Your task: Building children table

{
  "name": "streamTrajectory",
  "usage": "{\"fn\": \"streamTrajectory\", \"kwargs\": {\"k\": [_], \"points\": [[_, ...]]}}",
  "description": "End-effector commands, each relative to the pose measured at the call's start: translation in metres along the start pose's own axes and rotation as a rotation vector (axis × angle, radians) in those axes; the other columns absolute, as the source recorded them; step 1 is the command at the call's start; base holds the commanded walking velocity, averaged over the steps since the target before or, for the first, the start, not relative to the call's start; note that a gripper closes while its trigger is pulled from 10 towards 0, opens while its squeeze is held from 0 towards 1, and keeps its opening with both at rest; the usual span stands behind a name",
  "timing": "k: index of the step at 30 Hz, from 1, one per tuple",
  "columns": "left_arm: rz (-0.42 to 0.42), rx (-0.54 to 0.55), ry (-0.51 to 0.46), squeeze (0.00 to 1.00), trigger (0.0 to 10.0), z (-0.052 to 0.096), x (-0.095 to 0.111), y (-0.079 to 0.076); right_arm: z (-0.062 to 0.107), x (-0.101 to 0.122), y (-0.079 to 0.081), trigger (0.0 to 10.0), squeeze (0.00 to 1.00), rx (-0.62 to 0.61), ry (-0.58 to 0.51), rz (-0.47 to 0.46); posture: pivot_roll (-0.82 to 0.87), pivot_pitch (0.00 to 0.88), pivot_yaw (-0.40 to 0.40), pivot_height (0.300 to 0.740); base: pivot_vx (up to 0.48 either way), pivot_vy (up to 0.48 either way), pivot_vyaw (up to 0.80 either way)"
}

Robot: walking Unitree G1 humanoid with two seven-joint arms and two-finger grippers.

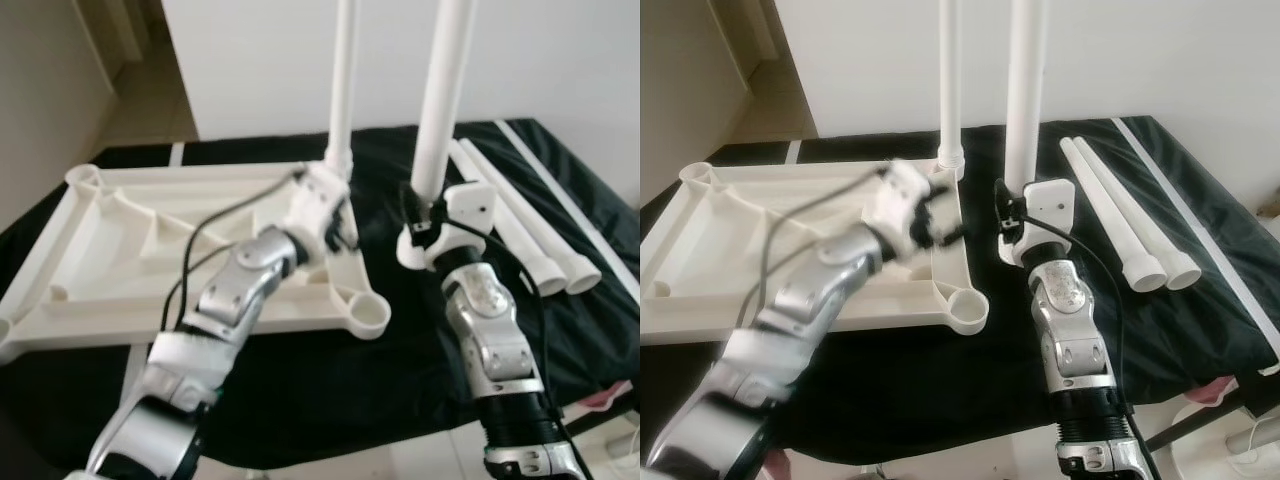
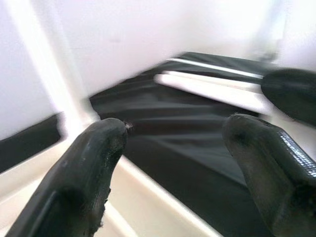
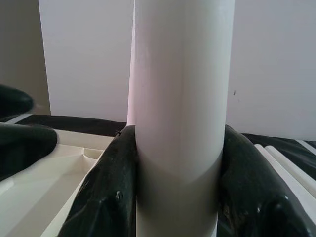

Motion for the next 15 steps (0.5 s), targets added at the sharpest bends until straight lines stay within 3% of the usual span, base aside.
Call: {"fn": "streamTrajectory", "kwargs": {"k": [1, 2, 3, 5, 8, 9, 12, 15], "points": [[0.003, 0.044, 0.044, 0.00, 10.0, -0.005, -0.006, 0.010, 0.001, 0.004, 0.002, 10.0, 0.00, 0.016, -0.021, 0.002, -0.01, 0.006, -0.024, 0.740, 0.000, 0.000, 0.00], [0.007, 0.098, 0.057, 0.00, 10.0, -0.011, -0.004, 0.023, 0.001, 0.003, 0.003, 10.0, 0.00, 0.021, -0.019, 0.000, -0.02, 0.007, -0.023, 0.740, 0.000, 0.000, 0.00], [0.007, 0.098, 0.057, 0.00, 10.0, -0.011, -0.004, 0.023, 0.001, 0.003, 0.003, 10.0, 0.00, 0.021, -0.019, 0.000, -0.02, 0.007, -0.023, 0.740, 0.000, 0.000, 0.00], [0.040, 0.174, 0.040, 0.00, 10.0, -0.029, 0.014, 0.043, 0.001, 0.001, 0.007, 10.0, 0.00, 0.039, -0.014, -0.006, -0.03, 0.006, -0.015, 0.740, 0.000, 0.000, 0.00], [0.040, 0.174, 0.040, 0.00, 10.0, -0.029, 0.014, 0.043, 0.001, 0.001, 0.007, 10.0, 0.00, 0.039, -0.014, -0.006, -0.03, 0.006, -0.015, 0.740, 0.000, 0.000, 0.00], [0.050, 0.170, 0.019, 0.00, 10.0, -0.034, 0.022, 0.044, 0.002, 0.001, 0.009, 10.0, 0.00, 0.045, -0.012, -0.009, -0.03, 0.006, -0.015, 0.740, 0.000, 0.000, 0.00], [0.042, 0.065, -0.082, 0.00, 10.0, -0.049, 0.051, 0.027, 0.006, -0.002, 0.012, 10.0, 0.00, 0.064, -0.002, -0.011, -0.04, 0.009, -0.002, 0.740, 0.000, 0.000, 0.00], [0.055, 0.023, -0.117, 0.00, 10.0, -0.053, 0.060, 0.021, 0.007, -0.003, 0.013, 10.0, 0.00, 0.070, 0.002, -0.012, -0.04, 0.012, 0.000, 0.740, 0.000, 0.000, 0.00]]}}
Point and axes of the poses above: a point about 5 cm out from each wrist's last joint towards the gripper, its own z axis pointing back from the gripper into the wrist, its own x axis along the axis of the wrist's last joint, y = z × x, the point moved 4 cm from there along -z, pointing out of the wrist towards the gripper, and after that the axes turned 14 degrees about -z, right-handed, at the moved point
